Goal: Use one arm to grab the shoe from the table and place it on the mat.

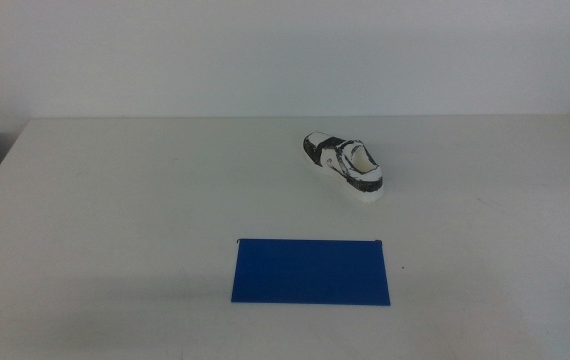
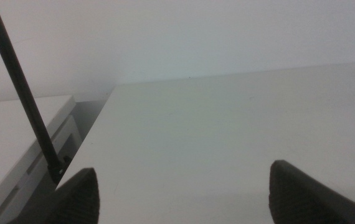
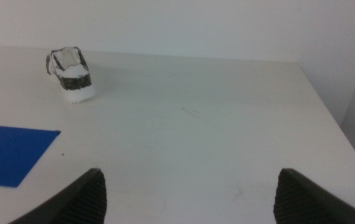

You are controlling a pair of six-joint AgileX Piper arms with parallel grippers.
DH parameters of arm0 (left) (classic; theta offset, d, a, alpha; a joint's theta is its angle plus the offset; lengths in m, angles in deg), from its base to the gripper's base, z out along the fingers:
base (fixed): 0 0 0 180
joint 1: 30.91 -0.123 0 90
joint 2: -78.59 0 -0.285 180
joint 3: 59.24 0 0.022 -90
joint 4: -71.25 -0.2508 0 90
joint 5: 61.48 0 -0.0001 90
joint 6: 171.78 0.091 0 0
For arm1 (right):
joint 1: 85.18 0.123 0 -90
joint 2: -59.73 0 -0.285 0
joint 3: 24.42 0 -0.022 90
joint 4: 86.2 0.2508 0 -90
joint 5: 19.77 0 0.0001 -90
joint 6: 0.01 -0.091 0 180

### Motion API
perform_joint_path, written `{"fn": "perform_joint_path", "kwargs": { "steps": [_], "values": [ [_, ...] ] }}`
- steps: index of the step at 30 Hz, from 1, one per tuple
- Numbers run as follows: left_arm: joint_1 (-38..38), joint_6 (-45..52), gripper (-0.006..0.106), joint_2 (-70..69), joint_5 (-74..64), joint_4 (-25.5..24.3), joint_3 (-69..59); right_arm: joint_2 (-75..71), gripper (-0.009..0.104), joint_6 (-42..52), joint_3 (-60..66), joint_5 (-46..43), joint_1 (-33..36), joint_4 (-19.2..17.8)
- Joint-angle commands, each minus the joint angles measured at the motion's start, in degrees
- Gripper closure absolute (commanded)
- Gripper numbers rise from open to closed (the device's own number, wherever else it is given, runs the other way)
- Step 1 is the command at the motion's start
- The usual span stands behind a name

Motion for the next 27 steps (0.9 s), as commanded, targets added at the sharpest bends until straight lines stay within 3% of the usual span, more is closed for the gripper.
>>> {"fn": "perform_joint_path", "kwargs": {
  "steps": [1, 6, 19, 27],
  "values": [
    [0.4, -0.2, 0.007, -1.5, 4.4, 0.6, -0.2, -0.8, 0.016, 0.6, -2.9, -3.2, -0.1, -0.2],
    [0.4, -0.2, 0.007, -1.5, 4.4, 0.6, -0.2, 4.0, 0.016, 0.6, -11.8, 2.0, -0.1, 0.8],
    [0.4, -0.2, 0.007, -1.5, 4.4, 0.6, -0.2, 30.5, 0.016, 0.6, -33.0, 4.6, 0.0, 1.6],
    [0.4, -0.2, 0.007, -1.5, 4.4, 0.6, -0.2, 48.9, 0.016, 3.5, -49.5, 15.9, 2.4, 1.7]
  ]
}}
